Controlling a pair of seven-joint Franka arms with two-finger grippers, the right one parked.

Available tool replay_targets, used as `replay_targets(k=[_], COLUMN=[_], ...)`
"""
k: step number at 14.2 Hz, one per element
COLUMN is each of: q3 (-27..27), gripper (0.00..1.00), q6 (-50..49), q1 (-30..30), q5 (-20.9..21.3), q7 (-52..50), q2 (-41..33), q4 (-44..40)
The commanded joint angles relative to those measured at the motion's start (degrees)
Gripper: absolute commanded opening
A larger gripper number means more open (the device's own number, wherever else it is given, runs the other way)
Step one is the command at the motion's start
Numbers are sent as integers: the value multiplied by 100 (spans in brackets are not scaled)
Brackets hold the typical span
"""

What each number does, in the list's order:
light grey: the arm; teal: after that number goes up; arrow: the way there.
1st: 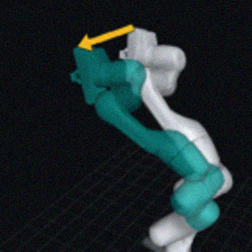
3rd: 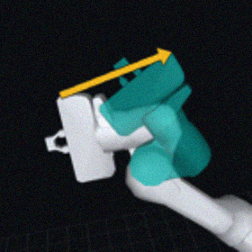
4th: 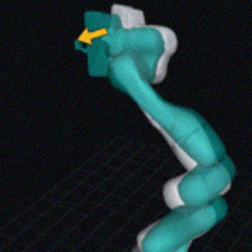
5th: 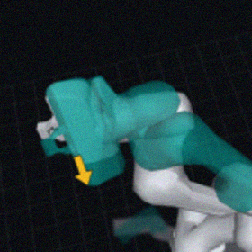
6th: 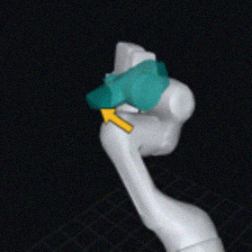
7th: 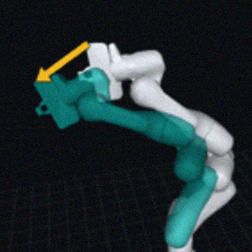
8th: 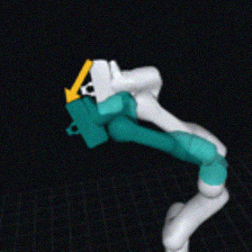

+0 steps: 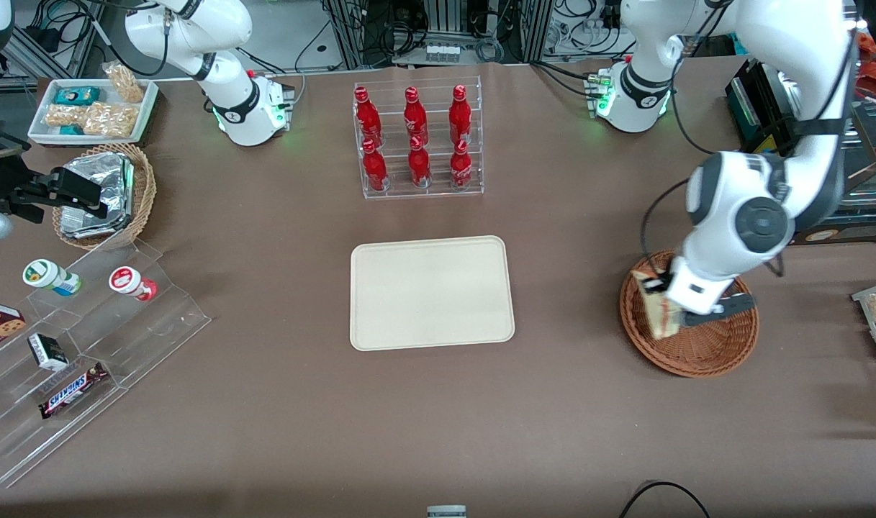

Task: Place sandwich from basket to tray
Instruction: 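Carry the sandwich with the left gripper over the cream tray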

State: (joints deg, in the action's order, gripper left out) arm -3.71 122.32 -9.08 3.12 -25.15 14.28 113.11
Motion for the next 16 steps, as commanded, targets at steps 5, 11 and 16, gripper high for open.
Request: replay_targets(k=[5, 11, 16], q3=[28, 45, 63], gripper=[0, 0, 0], q6=[28, 204, 204], q1=[-1814, -3133, -3600], q5=[-1112, -1051, -430], q7=[-497, -2326, -3283], q2=[1207, 2499, 3194], q4=[-1386, -2898, -3682])
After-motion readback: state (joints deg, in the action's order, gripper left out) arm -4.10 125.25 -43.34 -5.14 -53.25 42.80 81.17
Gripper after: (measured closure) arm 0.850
